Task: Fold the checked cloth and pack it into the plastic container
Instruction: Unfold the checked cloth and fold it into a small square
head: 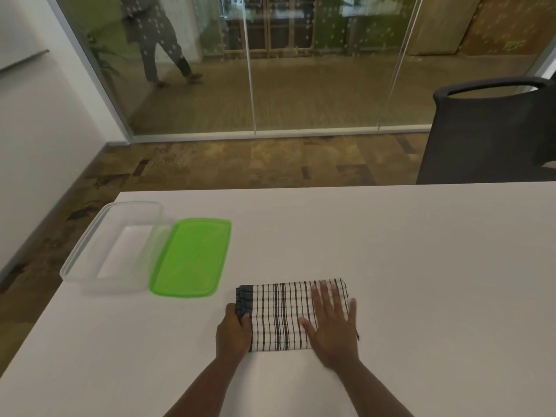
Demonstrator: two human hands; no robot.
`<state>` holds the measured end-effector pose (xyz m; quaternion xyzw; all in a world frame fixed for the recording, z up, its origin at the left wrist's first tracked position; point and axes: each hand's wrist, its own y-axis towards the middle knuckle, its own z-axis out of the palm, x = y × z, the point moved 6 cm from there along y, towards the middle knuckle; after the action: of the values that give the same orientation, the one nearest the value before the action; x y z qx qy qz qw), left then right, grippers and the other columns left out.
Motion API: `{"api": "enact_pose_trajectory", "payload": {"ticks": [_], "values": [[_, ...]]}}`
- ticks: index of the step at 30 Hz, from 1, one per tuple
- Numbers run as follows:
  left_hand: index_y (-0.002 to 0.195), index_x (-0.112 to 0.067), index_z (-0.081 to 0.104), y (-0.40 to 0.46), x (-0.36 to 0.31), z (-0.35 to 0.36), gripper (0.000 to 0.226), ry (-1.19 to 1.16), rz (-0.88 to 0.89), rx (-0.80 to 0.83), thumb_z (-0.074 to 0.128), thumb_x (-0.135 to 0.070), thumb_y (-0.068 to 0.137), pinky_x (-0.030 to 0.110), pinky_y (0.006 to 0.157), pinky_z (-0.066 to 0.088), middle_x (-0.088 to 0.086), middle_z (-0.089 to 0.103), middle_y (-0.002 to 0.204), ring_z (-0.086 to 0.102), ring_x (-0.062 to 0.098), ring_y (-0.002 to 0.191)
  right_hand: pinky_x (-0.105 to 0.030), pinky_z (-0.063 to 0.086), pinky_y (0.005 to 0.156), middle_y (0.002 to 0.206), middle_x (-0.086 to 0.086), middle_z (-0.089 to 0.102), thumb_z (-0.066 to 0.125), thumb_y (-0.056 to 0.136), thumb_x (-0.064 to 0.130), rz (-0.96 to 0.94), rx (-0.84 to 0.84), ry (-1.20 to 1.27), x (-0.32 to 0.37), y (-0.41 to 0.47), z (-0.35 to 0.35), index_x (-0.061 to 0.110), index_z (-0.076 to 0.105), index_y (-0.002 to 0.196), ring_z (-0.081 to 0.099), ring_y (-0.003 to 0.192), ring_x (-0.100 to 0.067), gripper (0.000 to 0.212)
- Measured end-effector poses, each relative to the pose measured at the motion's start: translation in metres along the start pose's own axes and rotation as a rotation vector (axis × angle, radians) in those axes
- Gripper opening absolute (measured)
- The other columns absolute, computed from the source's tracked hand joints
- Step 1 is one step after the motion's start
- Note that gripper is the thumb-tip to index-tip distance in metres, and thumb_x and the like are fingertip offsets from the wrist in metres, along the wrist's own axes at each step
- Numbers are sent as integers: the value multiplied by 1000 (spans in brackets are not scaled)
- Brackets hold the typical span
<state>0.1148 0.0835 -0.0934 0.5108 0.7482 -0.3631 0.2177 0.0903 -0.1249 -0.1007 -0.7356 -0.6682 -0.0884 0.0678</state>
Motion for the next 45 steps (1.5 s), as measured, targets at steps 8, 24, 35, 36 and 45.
{"api": "enact_pose_trajectory", "payload": {"ticks": [8, 24, 35, 36, 45], "values": [[123, -3, 42, -15, -8, -7, 51, 1, 132, -105, 65, 0, 77, 40, 84, 47, 18, 60, 115, 58, 36, 103, -35, 35, 106, 147, -10, 34, 47, 86, 56, 414, 80, 188, -34, -7, -22, 8, 14, 145, 34, 133, -24, 83], [122, -19, 61, -38, -31, 22, 34, 145, 497, 239, 59, -25, 88, 9, 96, 35, -2, 62, 127, 53, 8, 119, -26, 42, 73, 108, -11, 67, 58, 77, 10, 695, 150, 569, -28, 9, -63, 11, 60, 98, 62, 99, -29, 22], [100, -11, 63, -11, -25, 15, 58, -595, -137, 433, 17, -46, 96, 18, 67, 53, 12, 69, 92, 69, 13, 76, -32, 52, 82, 113, -8, 59, 47, 84, 8, 35, 126, 451, 97, -10, -44, 17, 55, 120, 60, 101, -25, 39], [93, -12, 64, -12, -24, 16, 56, -639, -183, 461, 22, -50, 95, 20, 62, 54, 9, 68, 89, 68, 14, 74, -33, 50, 81, 112, -9, 59, 45, 84, 8, 0, 131, 447, 102, -12, -40, 16, 54, 120, 60, 100, -25, 39], [145, -18, 27, 2, -22, 9, 50, -623, -104, 364, 40, -11, 97, 32, 103, 40, 12, 45, 143, 49, 24, 124, -22, 39, 78, 102, -10, 61, 50, 84, 22, -307, 205, 544, 114, -25, -22, 12, 59, 110, 56, 96, -23, 30]]}}
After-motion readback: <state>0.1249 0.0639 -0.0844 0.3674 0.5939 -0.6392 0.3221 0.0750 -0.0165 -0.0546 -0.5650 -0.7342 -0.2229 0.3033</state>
